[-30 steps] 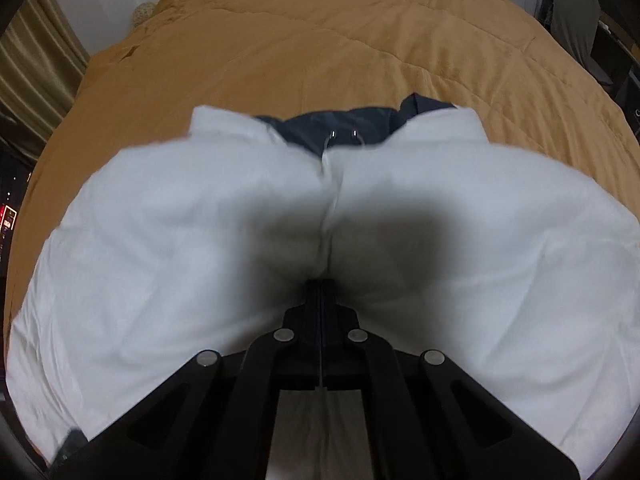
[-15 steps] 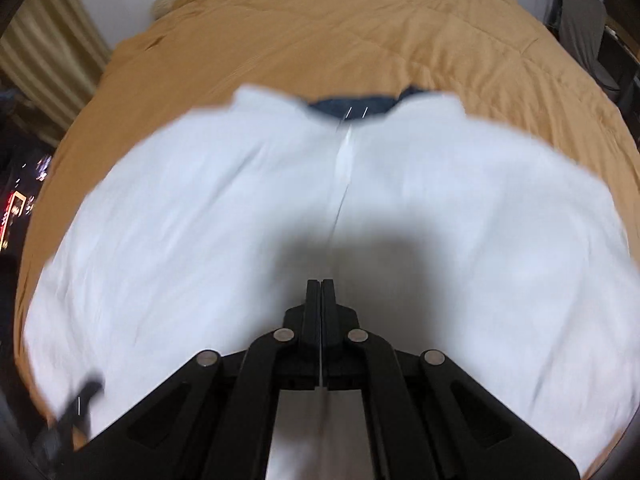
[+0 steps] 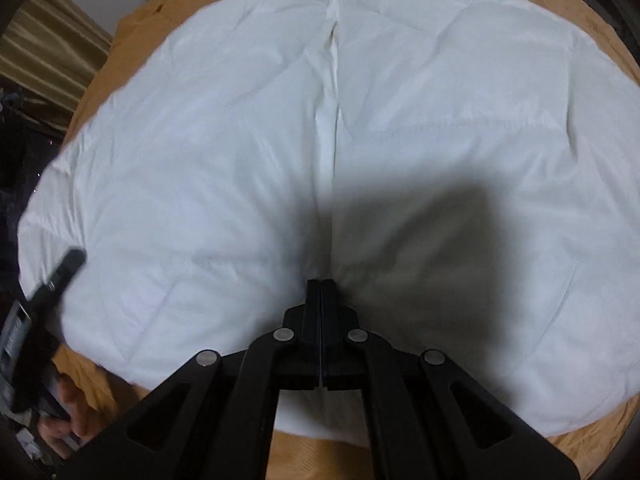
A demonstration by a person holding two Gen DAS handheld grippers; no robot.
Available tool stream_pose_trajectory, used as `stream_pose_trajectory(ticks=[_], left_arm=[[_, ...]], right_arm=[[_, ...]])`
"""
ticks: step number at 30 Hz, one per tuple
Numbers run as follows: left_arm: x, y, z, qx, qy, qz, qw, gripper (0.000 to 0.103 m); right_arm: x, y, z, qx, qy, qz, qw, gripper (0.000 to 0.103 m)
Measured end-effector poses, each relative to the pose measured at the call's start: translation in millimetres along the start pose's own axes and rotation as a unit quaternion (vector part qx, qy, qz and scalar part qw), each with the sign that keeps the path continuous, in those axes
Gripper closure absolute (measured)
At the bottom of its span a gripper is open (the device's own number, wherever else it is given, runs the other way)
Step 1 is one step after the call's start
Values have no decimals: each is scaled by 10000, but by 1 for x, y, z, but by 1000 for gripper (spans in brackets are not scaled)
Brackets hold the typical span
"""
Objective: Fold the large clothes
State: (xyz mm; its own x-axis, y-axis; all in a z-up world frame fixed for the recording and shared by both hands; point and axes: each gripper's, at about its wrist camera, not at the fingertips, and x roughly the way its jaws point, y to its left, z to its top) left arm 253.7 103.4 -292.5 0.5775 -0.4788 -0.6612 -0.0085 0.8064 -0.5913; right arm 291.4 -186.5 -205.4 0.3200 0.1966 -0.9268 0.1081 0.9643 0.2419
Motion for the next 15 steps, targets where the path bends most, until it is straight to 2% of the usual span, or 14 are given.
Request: stream_pose_trajectory(ticks=[2, 4, 8, 11, 15], left_arm=[[0, -3, 0, 32, -18, 98, 9999, 58], [1, -8, 1, 178, -21, 189, 9997, 58], [-1, -19, 2, 462, -66, 306, 9984, 58], [-4, -30, 1, 678, -159, 422, 9967, 58], [-5, -36, -2, 840, -195, 489, 9951, 58]], right_arm=[[9, 0, 36, 23, -129, -85, 9999, 101], [35, -4, 71, 265, 53, 23, 9996, 101], [71, -13, 115, 694, 73, 166, 9974, 102], [70, -10, 114, 738, 59, 184, 9971, 102], [16, 2, 75, 119, -49, 154, 9998, 101]])
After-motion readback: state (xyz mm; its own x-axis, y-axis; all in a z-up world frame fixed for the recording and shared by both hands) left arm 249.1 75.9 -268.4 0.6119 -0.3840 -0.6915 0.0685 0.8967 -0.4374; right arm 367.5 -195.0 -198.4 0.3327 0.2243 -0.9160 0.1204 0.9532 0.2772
